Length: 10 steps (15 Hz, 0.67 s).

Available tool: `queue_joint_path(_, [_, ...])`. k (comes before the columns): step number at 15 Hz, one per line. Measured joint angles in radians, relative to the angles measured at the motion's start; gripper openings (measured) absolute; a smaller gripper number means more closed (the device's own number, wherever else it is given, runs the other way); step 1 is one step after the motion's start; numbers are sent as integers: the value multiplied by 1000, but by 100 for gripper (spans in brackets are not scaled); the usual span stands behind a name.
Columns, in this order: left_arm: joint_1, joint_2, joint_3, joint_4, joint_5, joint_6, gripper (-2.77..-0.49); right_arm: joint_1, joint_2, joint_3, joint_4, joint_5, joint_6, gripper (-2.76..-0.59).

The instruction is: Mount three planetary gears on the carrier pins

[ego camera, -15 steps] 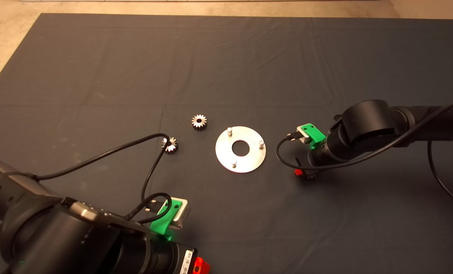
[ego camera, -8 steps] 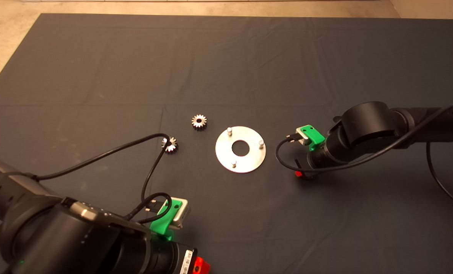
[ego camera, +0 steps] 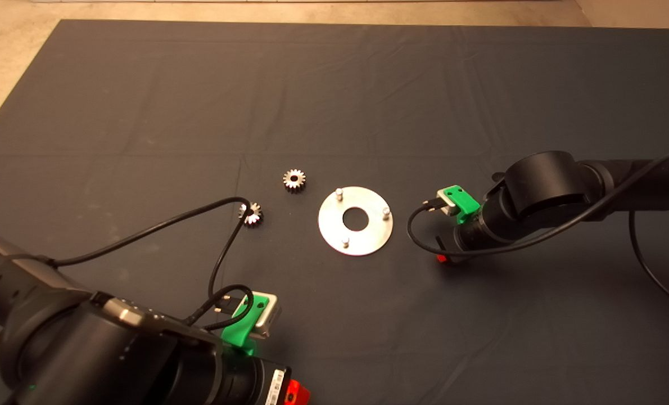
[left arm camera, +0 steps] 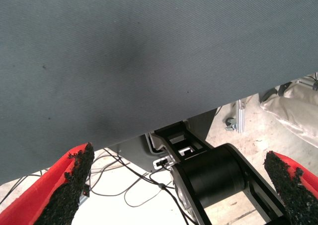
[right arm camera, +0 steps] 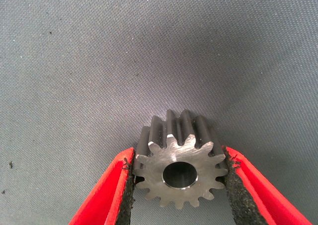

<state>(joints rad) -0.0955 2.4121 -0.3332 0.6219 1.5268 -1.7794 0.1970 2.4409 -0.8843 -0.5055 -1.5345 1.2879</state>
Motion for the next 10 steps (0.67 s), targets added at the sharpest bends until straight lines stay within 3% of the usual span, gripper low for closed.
queue_joint_path(10, [0,0,0,0,0,0,-77,0,0,30,0,1,1,-226])
